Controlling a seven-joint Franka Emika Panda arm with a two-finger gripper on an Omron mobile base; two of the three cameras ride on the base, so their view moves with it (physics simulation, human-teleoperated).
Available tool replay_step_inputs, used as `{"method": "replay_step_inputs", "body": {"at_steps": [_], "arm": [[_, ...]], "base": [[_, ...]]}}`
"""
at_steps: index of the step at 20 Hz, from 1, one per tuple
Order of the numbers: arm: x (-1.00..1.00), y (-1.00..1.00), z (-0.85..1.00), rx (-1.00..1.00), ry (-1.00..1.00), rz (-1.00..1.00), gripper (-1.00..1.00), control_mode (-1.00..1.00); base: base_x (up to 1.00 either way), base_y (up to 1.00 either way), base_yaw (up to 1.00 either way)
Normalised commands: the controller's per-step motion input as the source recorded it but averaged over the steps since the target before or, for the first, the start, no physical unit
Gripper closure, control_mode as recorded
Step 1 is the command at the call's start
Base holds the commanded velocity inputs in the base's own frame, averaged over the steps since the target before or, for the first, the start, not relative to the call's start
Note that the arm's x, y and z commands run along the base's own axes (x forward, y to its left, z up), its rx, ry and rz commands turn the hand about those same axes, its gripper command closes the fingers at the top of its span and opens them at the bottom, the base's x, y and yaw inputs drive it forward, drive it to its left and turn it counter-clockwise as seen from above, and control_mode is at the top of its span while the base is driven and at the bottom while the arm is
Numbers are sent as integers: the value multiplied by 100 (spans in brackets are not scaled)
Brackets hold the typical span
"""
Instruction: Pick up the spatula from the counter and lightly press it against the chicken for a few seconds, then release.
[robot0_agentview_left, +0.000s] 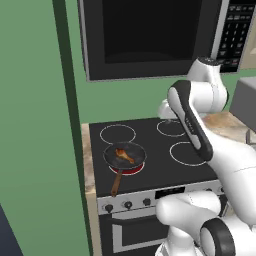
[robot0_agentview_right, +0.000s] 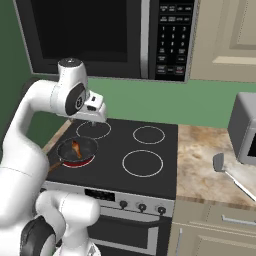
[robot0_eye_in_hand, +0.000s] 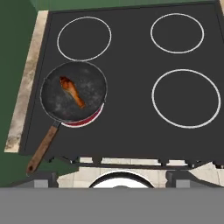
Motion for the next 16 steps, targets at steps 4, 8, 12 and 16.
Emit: {"method": "replay_step_inputs", "body": {"at_steps": [4, 8, 12, 16], "arm": [[-37, -39, -17, 2, 0, -9, -100, -100], [-22, -45, -17, 3, 0, -8, -100, -100], [-3, -30, -1, 0, -4, 0, -100, -100], [0, -53, 0, 0, 0, 0, -100, -100]], "base": [[0, 0, 0], [0, 0, 0], [0, 0, 0], [0, 0, 0]]}}
